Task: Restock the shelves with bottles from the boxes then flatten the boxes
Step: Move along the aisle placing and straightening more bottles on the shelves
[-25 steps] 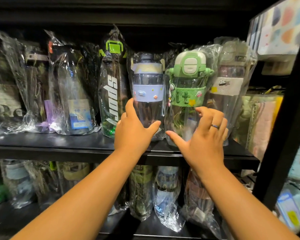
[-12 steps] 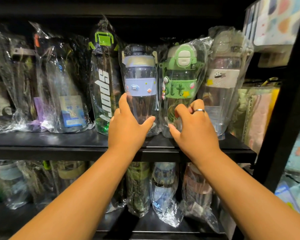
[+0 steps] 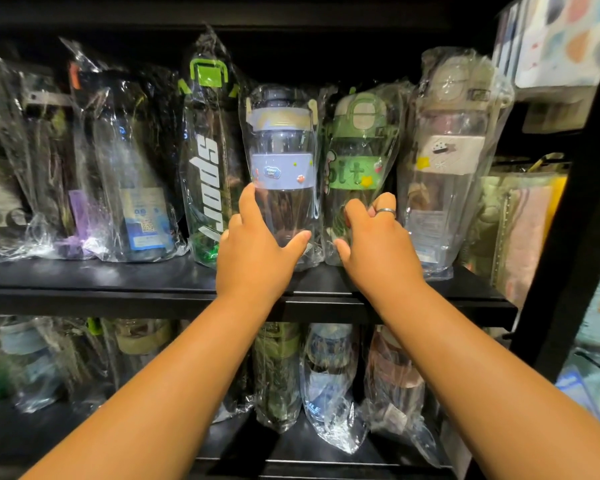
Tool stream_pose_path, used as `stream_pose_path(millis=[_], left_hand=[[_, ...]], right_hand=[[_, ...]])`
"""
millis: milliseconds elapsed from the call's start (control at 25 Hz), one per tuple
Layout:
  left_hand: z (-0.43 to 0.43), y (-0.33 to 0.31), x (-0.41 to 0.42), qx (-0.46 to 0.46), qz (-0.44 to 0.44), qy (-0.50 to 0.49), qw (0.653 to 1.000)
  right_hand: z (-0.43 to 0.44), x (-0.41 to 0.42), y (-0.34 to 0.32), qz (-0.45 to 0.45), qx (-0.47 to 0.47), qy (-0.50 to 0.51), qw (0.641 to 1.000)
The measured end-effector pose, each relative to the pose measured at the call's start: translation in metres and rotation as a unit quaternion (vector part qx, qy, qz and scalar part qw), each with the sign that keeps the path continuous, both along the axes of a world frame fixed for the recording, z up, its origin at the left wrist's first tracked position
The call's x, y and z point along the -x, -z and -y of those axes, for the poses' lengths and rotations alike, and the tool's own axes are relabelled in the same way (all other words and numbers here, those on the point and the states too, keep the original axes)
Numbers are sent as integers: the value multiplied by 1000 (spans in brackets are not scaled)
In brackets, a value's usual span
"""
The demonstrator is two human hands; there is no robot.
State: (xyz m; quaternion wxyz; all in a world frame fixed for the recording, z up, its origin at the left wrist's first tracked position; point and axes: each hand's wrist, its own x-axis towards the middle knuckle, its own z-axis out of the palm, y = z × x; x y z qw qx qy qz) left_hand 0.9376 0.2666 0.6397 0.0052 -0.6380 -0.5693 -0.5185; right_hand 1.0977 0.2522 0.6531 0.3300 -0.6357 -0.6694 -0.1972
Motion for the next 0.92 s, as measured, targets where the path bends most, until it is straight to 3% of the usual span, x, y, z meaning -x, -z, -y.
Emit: stream_pose_path(millis=[440,640,800,920], left_hand=[[12,-3,-2,29,-7,-6,1000],[31,12,3,-42,-76,30,996],[65,66,10,-68,-157,45,984],[94,133,23,-105,-211,101,967]], right_hand=[[16,4,5,26,30,48,998],[45,8,47,-36,-29,55,997],[88,16,106,-2,-42,108,993],[137,29,162,0,38,120,992]])
